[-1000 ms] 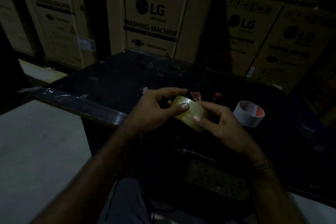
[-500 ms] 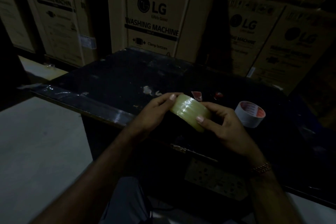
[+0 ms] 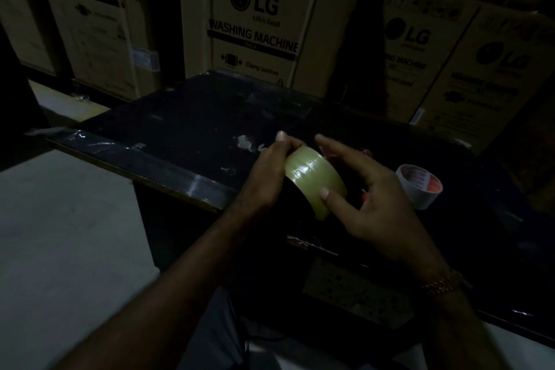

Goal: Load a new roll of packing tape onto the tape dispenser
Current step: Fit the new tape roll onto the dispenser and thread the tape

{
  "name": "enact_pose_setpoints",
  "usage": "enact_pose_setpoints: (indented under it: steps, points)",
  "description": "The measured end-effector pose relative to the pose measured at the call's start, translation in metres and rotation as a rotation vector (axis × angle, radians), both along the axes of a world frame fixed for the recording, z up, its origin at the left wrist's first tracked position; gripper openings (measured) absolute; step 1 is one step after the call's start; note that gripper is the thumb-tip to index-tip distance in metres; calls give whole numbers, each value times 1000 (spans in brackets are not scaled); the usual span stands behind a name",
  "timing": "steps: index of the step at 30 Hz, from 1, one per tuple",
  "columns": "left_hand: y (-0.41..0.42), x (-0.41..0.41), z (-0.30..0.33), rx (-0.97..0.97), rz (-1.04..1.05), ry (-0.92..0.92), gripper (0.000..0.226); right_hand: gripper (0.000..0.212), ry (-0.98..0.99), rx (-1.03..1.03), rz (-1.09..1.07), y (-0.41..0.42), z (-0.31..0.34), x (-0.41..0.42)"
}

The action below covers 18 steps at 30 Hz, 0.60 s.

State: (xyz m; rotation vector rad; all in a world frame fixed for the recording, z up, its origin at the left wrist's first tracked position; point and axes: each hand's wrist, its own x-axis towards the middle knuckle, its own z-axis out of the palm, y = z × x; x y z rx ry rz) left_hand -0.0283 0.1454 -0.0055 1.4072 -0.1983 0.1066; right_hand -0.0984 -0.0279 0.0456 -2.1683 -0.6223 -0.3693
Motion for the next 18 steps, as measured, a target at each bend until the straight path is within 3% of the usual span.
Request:
enact_pose_setpoints:
  steps: [5, 9, 18]
  points:
    - [2, -4, 7, -54, -44, 19, 60, 43, -224, -185, -119, 9, 3, -3]
    - [3, 0, 2, -48, -32, 19, 65, 30, -322, -176, -157, 12, 4, -7]
    - [3, 3, 2, -9, -31, 1, 63, 13, -240, -325, -202, 20, 23, -4]
